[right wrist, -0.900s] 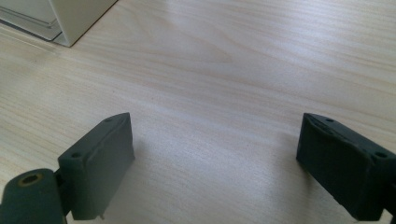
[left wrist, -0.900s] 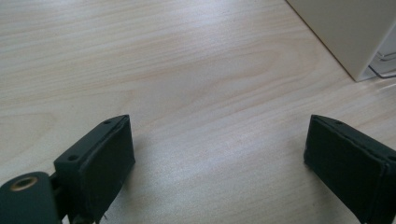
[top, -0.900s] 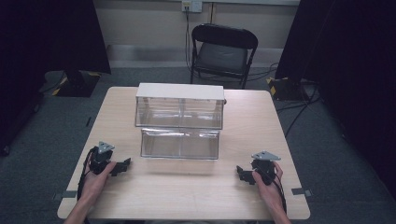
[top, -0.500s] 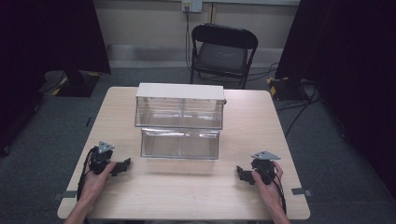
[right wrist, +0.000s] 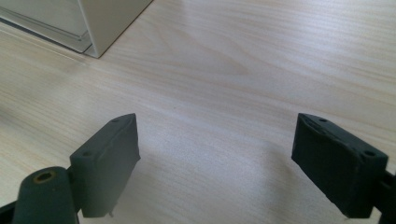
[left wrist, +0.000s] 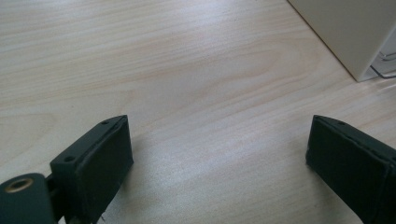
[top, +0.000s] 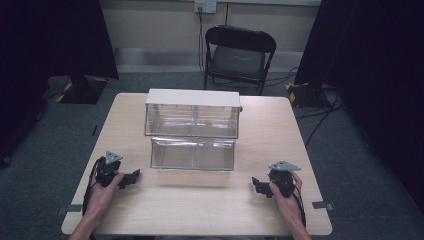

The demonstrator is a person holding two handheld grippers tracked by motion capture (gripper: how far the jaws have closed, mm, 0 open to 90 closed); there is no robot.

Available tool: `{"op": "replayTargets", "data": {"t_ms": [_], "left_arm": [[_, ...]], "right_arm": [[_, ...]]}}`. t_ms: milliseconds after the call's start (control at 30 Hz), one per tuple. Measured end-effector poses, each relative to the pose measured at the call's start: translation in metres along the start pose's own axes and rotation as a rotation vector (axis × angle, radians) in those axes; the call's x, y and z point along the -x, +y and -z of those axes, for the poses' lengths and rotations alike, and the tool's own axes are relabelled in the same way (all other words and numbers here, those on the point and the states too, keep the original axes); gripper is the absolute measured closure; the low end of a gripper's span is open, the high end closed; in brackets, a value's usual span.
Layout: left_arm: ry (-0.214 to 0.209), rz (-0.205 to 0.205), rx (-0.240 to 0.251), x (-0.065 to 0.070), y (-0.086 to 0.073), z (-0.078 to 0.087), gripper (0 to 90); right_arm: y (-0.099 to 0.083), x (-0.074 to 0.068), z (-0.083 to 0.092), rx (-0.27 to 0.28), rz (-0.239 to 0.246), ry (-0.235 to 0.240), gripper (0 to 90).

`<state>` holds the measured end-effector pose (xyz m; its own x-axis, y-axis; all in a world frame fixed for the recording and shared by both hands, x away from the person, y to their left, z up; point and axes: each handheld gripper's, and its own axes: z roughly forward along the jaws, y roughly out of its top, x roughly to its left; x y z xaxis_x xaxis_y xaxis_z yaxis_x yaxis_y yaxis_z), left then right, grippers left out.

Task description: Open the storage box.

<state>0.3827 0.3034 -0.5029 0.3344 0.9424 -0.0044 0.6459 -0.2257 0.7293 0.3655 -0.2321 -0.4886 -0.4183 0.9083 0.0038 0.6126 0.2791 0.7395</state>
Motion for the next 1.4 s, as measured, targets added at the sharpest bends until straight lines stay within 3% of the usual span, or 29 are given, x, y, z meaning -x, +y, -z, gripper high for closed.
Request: {"op": "replayTargets", "data": {"t_ms": [267,533,833,1100,1400], "left_arm": [[-0.001,0.000,0.000,0.000,0.000,0.000,6.5],[-0.001,0.000,-0.001,0.000,0.000,0.000,6.4],[0.005,0.000,-0.003,0.000,0.000,-0.001,5.3],[0.005,0.000,-0.004,0.000,0.000,-0.001,5.3],[0.003,-0.002,-0.006,-0.001,0.001,-0.001,4.7]], "right_arm": [[0.007,-0.006,0.010,0.052,-0.012,0.021,14.3],[0.014,-0.016,0.015,0.078,-0.005,0.082,14.3],[0.022,-0.037,0.013,0.081,0.059,0.137,14.3],[0.030,-0.049,0.013,0.083,0.100,0.150,14.2],[0.042,-0.067,0.004,0.075,0.120,0.180,14.3]]}}
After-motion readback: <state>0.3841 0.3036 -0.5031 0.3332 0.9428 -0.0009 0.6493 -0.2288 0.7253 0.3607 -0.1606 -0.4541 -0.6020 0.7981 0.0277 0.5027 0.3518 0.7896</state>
